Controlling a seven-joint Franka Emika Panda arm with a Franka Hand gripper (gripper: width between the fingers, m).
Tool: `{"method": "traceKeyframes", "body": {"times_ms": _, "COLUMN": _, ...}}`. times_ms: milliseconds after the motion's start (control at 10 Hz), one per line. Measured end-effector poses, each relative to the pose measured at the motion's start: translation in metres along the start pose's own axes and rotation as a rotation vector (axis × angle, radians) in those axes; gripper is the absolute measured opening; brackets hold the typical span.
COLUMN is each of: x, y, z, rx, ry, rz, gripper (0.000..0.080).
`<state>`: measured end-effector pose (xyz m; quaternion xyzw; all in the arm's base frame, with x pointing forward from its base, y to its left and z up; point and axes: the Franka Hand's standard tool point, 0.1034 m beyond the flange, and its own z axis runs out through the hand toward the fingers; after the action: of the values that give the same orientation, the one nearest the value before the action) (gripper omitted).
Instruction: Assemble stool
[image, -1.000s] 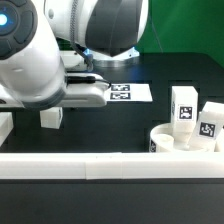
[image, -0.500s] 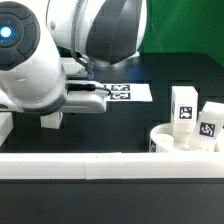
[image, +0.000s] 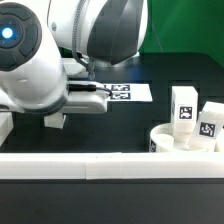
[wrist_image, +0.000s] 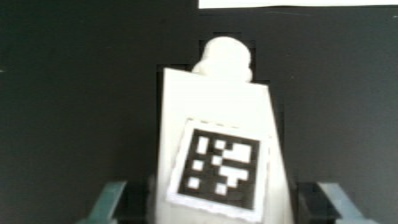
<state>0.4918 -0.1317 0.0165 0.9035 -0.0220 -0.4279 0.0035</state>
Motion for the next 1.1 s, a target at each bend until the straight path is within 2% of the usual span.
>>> {"method": "traceKeyframes", "body": {"times_ms": 200, "x": -0.001, "y": -0.002, "z": -0.006, "rx": -0.001, "ry": 0.005, "rz": 0.010, "gripper": 0.0324}}
{"method": "traceKeyframes", "body": {"times_ms": 300, "x": -0.006, "y": -0.009, "z": -0.017, "rx": 0.002, "ry": -0.002, "rz": 0.033, "gripper": 0.0324}}
{"method": "traceKeyframes", "body": {"times_ms": 500, "x": -0.020, "y": -0.034, "z": -0.047, "rx": 0.005, "ry": 0.000, "rz": 0.091, "gripper": 0.0324}}
{"method": "traceKeyframes", "body": {"times_ms": 700, "x": -0.028, "y": -0.061, "z": -0.075, "rx": -0.007, "ry": 0.045, "rz": 0.162, "gripper": 0.0325}}
{"method": "traceKeyframes", "body": {"times_ms": 900, "x": -0.022, "y": -0.056, "z": -0.073, "rx": -0.009, "ry": 0.072, "rz": 0.151, "gripper": 0.0325}}
{"method": "traceKeyframes", "body": {"times_ms": 1100, "x": -0.016, "y": -0.056, "z": -0.078, "rx": -0.011, "ry": 0.115, "rz": 0.149, "gripper": 0.0325}}
